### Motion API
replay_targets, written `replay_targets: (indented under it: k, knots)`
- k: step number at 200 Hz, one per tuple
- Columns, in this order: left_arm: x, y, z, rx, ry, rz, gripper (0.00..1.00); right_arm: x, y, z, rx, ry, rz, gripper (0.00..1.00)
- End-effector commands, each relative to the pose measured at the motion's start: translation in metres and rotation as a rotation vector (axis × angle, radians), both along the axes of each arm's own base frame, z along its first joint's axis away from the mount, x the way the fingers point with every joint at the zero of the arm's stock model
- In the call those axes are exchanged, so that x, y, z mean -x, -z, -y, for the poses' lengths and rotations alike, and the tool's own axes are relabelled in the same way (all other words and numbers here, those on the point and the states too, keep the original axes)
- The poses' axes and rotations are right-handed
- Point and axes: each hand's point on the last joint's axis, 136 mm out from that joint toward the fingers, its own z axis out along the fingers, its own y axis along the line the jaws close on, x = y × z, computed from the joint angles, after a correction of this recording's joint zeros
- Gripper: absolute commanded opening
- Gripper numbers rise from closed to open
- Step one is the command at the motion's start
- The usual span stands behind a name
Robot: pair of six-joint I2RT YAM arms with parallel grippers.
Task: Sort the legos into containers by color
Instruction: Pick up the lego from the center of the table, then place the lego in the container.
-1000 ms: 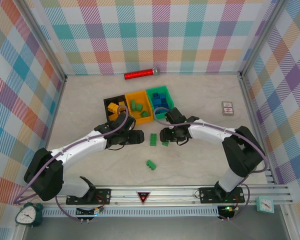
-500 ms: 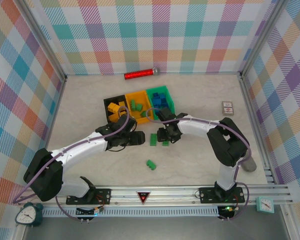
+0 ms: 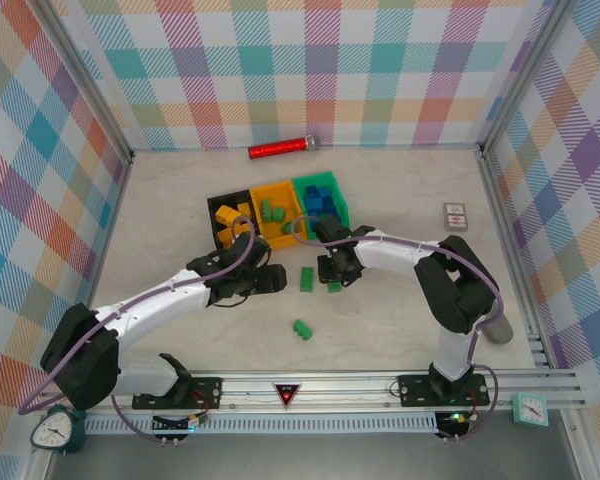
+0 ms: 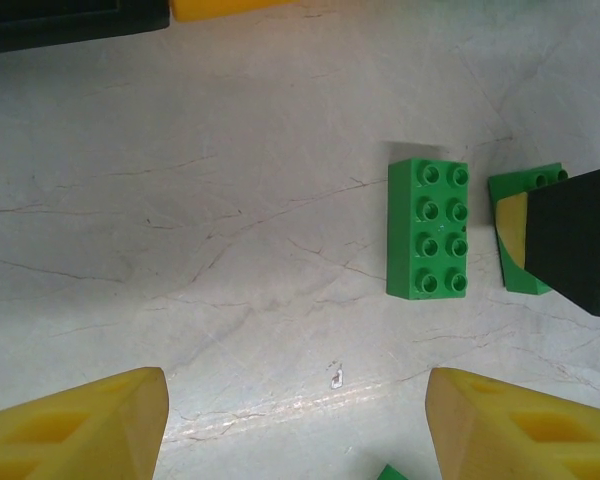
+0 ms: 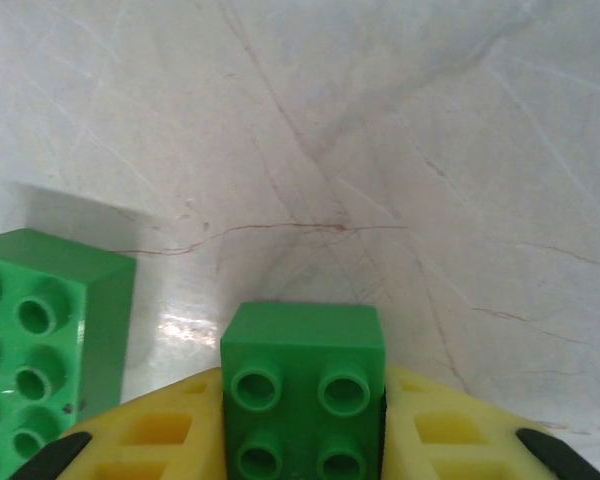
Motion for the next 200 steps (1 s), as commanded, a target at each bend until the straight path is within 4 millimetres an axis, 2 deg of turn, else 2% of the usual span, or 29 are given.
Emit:
replay_targets:
  k: [1, 44, 71, 92, 110, 132, 157, 200]
  knots:
    - [0.005, 0.0, -0.007, -0.01, -0.021, 0.005, 0.68, -0.012, -0.034, -0.022, -0.067, -0.053, 0.058, 0.33]
    - [0.012, 0.004, -0.018, -0.012, -0.07, -0.004, 0.68, -0.053, -0.077, -0.065, -0.132, -0.124, 0.138, 0.35]
    - [0.019, 0.006, -0.024, 0.0, -0.092, -0.009, 0.68, -0.09, -0.1, -0.094, -0.159, -0.151, 0.193, 0.37]
    - [0.024, 0.005, -0.029, 0.004, -0.102, -0.011, 0.68, -0.12, -0.11, -0.108, -0.167, -0.146, 0.212, 0.44]
    - [0.028, 0.003, -0.034, -0.003, -0.11, -0.01, 0.68, -0.138, -0.119, -0.118, -0.176, -0.151, 0.236, 0.56]
    - [0.032, -0.001, -0.041, -0.01, -0.12, -0.001, 0.68, -0.14, -0.126, -0.123, -0.196, -0.156, 0.243, 0.59]
    - [0.035, 0.0, -0.047, -0.015, -0.131, 0.008, 0.68, -0.129, -0.13, -0.118, -0.219, -0.154, 0.24, 0.59]
    - [0.033, 0.008, -0.039, -0.01, -0.115, -0.014, 0.68, -0.101, -0.125, -0.086, -0.188, -0.137, 0.254, 0.6]
